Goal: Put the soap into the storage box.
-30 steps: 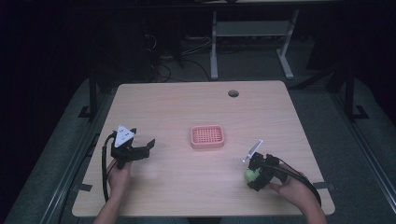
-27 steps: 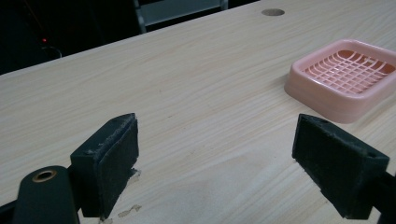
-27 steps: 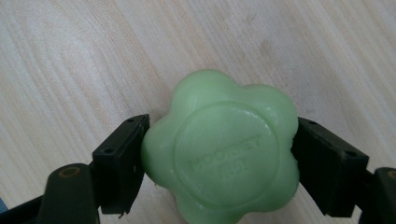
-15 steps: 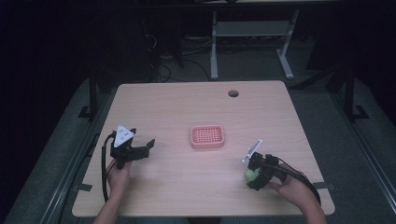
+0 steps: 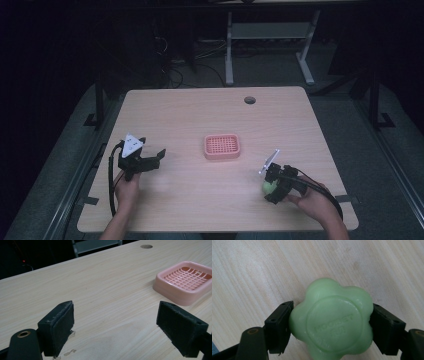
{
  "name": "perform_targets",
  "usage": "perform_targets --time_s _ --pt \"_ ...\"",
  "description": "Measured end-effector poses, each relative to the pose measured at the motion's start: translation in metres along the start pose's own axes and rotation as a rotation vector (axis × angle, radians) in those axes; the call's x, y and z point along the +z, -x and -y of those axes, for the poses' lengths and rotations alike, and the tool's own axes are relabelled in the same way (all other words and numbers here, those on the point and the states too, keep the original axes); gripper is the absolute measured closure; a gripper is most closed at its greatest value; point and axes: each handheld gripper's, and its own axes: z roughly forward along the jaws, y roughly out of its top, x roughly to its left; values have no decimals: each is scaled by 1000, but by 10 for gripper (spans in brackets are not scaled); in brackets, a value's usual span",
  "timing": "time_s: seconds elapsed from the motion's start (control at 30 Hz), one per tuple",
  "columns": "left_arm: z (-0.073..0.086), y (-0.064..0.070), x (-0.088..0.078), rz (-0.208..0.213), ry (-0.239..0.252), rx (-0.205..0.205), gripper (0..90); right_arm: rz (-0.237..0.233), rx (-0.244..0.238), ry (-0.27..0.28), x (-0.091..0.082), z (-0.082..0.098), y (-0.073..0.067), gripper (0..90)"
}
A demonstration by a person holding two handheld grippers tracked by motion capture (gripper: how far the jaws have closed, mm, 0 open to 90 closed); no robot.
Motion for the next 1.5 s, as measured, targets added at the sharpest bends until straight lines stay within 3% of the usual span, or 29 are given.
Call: perform_targets --time_s 0.33,0.4,0.5,0.67,1.2,1.5 --pt "0 -1 -1 -1 2 0 143 21 0 24 -7 2 1 261" --pt "0 -1 0 1 1 -4 143 2 8 35 -8 3 2 261" --pt "0 -1 -1 0 2 -2 143 0 2 11 -6 4 2 261" --pt "0 -2 -1 1 5 -5 143 -23 19 17 -4 7 4 260" --pt "0 -2 -1 1 8 -5 143 -12 11 -57 3 0 3 253" --pt "0 -3 -2 1 6 -7 143 -21 7 -46 3 1 3 262"
